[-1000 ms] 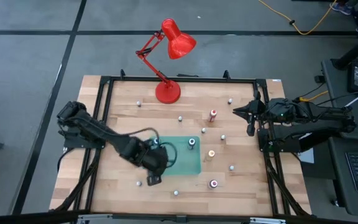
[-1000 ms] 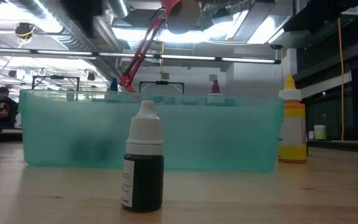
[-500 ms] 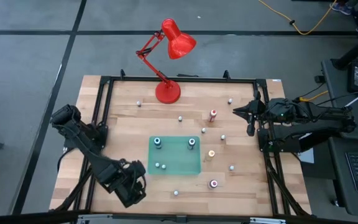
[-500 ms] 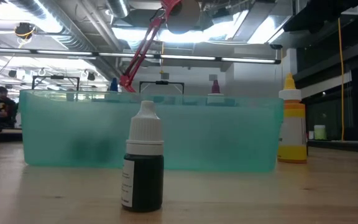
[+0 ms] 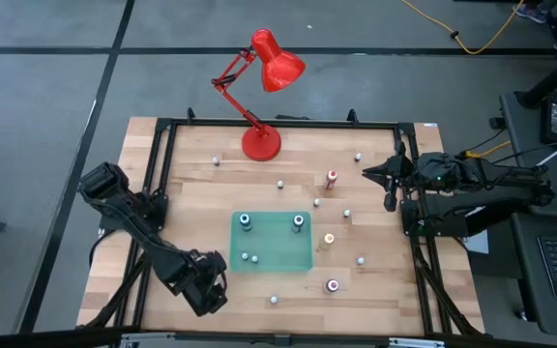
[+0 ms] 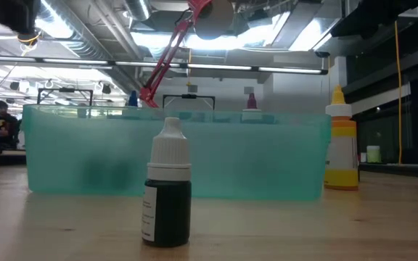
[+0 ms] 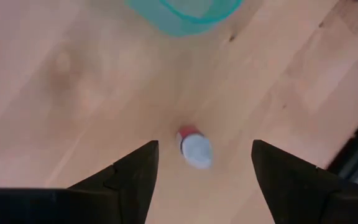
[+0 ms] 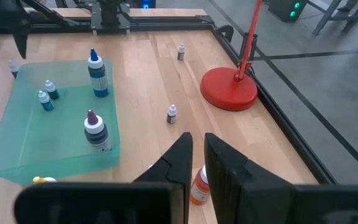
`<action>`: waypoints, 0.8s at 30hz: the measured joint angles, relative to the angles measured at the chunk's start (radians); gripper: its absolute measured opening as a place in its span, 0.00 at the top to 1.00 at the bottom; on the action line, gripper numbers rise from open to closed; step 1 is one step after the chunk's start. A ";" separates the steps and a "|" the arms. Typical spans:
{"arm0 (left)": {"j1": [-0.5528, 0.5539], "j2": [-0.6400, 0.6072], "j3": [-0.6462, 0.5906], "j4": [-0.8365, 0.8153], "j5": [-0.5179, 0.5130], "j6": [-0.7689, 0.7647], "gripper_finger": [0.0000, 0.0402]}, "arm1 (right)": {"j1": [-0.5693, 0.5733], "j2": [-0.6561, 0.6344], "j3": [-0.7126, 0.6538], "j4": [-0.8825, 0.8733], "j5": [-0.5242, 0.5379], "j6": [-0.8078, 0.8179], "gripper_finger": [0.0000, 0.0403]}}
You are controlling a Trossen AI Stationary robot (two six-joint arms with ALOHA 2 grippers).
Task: Pick & Place food coloring
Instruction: Put the left small red bottle into the green bin
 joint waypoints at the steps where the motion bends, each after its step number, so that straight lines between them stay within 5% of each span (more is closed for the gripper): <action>1: 0.004 0.000 -0.018 0.023 0.004 0.006 0.38 | 0.000 0.000 0.000 0.000 0.000 0.000 0.89; 14: 0.019 0.000 -0.114 0.129 0.047 0.067 0.41 | 0.000 0.000 0.000 0.000 0.000 0.000 0.89; 24: 0.019 0.000 -0.114 0.146 0.048 0.094 0.66 | 0.000 0.000 0.000 0.000 0.000 0.000 0.89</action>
